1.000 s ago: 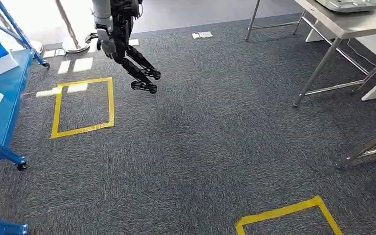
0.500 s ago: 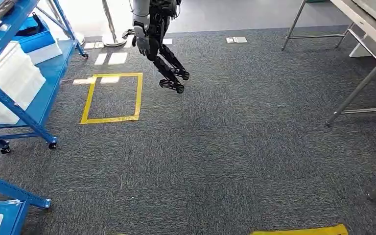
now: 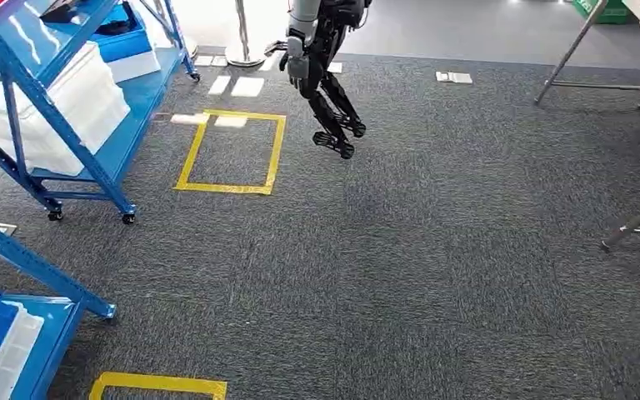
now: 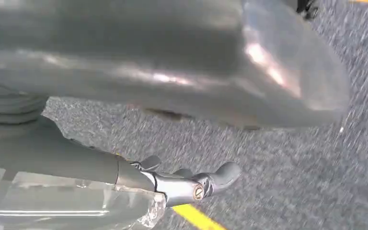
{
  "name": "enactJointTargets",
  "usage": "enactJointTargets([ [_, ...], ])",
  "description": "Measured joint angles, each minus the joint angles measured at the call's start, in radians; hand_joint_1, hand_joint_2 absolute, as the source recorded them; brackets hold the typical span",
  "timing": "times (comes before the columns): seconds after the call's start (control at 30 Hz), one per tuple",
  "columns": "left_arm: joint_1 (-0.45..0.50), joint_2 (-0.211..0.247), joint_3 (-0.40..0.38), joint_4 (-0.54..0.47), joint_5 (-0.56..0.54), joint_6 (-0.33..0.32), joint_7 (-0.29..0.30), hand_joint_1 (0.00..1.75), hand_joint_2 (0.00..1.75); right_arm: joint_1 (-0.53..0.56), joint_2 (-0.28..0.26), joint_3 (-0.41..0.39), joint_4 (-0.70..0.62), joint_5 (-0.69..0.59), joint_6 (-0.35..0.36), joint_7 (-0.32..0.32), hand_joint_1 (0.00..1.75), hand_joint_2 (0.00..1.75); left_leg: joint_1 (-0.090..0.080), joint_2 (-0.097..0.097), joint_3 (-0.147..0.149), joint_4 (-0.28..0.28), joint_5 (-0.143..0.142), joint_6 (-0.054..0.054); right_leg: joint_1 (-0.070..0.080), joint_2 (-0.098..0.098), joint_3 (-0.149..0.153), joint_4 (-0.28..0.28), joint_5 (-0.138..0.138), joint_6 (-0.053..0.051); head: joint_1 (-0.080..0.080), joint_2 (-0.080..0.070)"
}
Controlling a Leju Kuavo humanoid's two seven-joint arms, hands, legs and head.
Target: Take the parts from the cabinet and place them on the table.
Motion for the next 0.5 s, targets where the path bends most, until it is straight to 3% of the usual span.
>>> enactJointTargets([
  [0.03,-0.001,0.001,0.000,0.000,0.000,0.000,0.000,0.00,0.00,0.002,0.000,0.000,0.000,0.000,0.000,0.000,0.00,0.00,0.001,-0.010,-0.001,-0.001,0.004,0.007,-0.001,0.046,-0.018,0.048,-0.031,-0.007,0.000,0.000],
  [0.07,-0.003,0.002,0.000,0.000,0.000,0.000,0.000,0.00,0.00,0.004,0.000,-0.001,0.000,0.000,0.000,0.000,0.00,0.00,0.001,-0.023,-0.003,-0.002,0.003,0.008,-0.003,0.070,-0.053,0.125,-0.066,-0.014,0.002,0.000],
  [0.1,-0.004,0.002,0.000,0.000,0.000,0.000,0.000,0.00,0.00,0.006,0.000,-0.001,0.000,0.000,0.000,0.000,0.00,0.00,0.000,-0.038,-0.006,-0.001,0.004,0.009,-0.004,0.079,-0.103,0.222,-0.106,-0.018,0.002,0.000],
  [0.13,-0.003,0.002,0.000,0.000,0.000,0.000,0.000,0.00,0.00,0.008,0.000,-0.001,-0.001,0.000,0.000,0.000,0.00,0.00,0.000,-0.052,-0.007,-0.001,0.004,0.009,-0.004,0.082,-0.141,0.294,-0.129,-0.017,0.002,0.000],
  [0.17,-0.002,0.002,0.000,0.000,0.000,0.000,0.000,0.00,0.00,0.009,0.000,-0.001,-0.001,0.000,0.000,0.000,0.00,0.00,0.000,-0.065,-0.007,-0.001,0.004,0.008,-0.003,0.084,-0.160,0.328,-0.132,-0.009,0.002,0.000],
  [0.2,-0.001,0.002,0.000,0.000,0.000,0.000,0.000,0.00,0.00,0.011,0.000,-0.001,-0.001,0.000,0.000,0.000,0.00,0.00,0.000,-0.078,-0.006,-0.001,0.004,0.008,-0.004,0.084,-0.154,0.310,-0.116,0.000,0.002,0.000],
  [0.27,0.000,0.002,0.000,0.000,0.000,0.000,0.001,0.00,0.00,0.009,-0.001,-0.001,-0.002,0.000,0.000,0.000,0.00,0.00,0.000,-0.103,-0.005,0.001,0.004,0.007,-0.008,0.086,-0.102,0.190,-0.056,0.021,0.002,0.000],
  [0.3,0.000,0.002,0.000,0.000,0.000,0.000,0.001,0.00,0.00,0.008,-0.002,-0.001,-0.004,0.000,0.000,0.000,0.00,0.00,0.002,-0.118,-0.004,0.004,0.003,0.002,-0.015,0.105,-0.055,0.087,-0.009,0.033,0.001,0.000],
  [0.33,0.000,0.002,0.000,0.000,0.000,0.000,0.001,0.00,0.00,0.007,-0.002,-0.001,-0.005,0.000,0.000,0.000,0.00,0.00,0.000,-0.127,-0.007,0.007,0.002,-0.005,-0.023,0.153,-0.028,0.019,0.016,0.038,0.002,0.000],
  [0.37,-0.001,0.003,0.000,0.000,0.000,-0.001,0.001,0.00,0.00,0.007,0.001,-0.001,-0.005,0.000,0.001,0.000,0.00,0.00,-0.006,-0.136,-0.009,0.018,-0.002,-0.011,-0.020,0.159,-0.032,0.004,0.019,0.019,0.002,0.000],
  [0.47,0.005,0.002,0.000,0.000,-0.003,-0.003,0.001,0.00,0.00,0.005,0.003,-0.002,-0.007,-0.001,0.003,0.000,0.00,0.00,0.001,-0.155,-0.016,0.010,0.004,-0.024,-0.012,0.131,-0.019,0.007,0.021,-0.006,0.001,0.000],
  [0.5,0.005,0.003,0.000,0.000,-0.004,-0.003,0.001,0.00,0.00,0.005,0.005,-0.002,-0.008,0.000,0.003,0.000,0.00,0.00,0.004,-0.153,-0.018,0.014,0.001,-0.028,-0.022,0.119,-0.018,0.001,0.027,-0.016,0.000,0.000],
])
